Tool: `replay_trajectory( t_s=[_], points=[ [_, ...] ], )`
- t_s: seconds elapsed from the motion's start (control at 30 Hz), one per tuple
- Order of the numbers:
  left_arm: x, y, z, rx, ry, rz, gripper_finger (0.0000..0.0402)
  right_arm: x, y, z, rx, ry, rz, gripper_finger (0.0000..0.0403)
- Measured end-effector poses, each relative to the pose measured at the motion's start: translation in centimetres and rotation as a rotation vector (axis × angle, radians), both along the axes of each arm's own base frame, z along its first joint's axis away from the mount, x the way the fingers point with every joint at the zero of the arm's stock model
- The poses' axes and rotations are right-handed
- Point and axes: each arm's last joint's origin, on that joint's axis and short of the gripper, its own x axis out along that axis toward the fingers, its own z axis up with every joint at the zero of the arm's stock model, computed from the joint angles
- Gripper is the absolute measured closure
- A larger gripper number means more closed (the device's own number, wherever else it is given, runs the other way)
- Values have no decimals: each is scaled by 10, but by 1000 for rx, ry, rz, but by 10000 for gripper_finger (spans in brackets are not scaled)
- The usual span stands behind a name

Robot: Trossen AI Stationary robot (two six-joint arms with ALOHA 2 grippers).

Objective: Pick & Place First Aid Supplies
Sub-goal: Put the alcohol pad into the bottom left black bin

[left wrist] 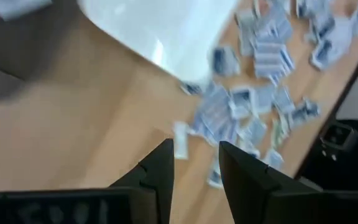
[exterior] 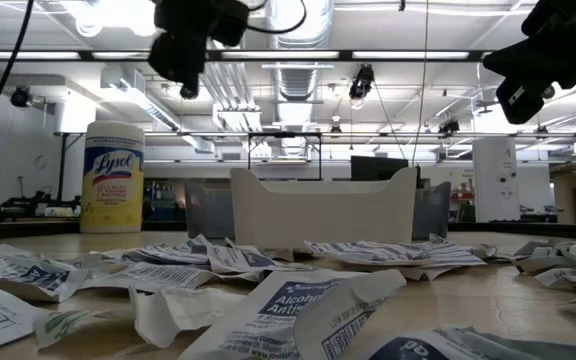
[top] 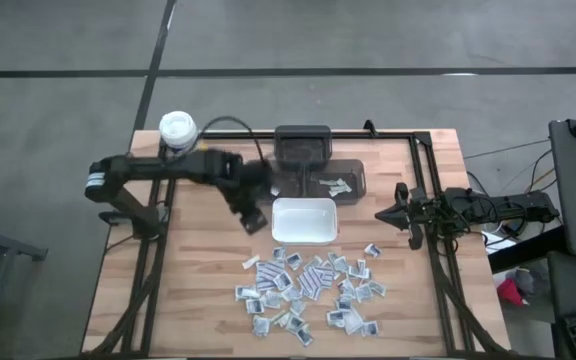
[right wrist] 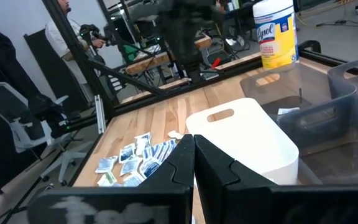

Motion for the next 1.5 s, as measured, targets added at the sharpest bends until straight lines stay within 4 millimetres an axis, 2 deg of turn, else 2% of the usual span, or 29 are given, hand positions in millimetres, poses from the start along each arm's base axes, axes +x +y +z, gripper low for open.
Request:
replay_trajectory(
  t_s=[0.2, 0.37, 0.53, 0.67, 0.77, 0.93, 1.2, 1.5],
  points=[
    [-1, -56, -17, -53, 50, -6, 282, 0, 0, -1, -1, 5, 1, 394],
    [2, -97, -40, -82, -21, -37, 282, 0, 0, -1, -3, 6, 1, 394],
    [4, -131, -66, -159, -109, -6, 282, 0, 0, -1, -4, 7, 1, 394],
    [1, -150, -88, -250, -121, 64, 282, 0, 0, -1, -4, 8, 1, 394],
    [-3, -161, -101, -304, -105, 117, 282, 0, 0, -1, -4, 10, 1, 394],
    [-9, -175, -112, -343, -81, 185, 282, 0, 0, -1, -4, 11, 1, 394],
    [-14, -185, -116, -414, -17, 465, 282, 1, 0, -1, -4, 12, 1, 394],
    [-25, -193, -120, -437, 64, 642, 282, 1, 0, -1, -4, 12, 0, 394]
  ],
)
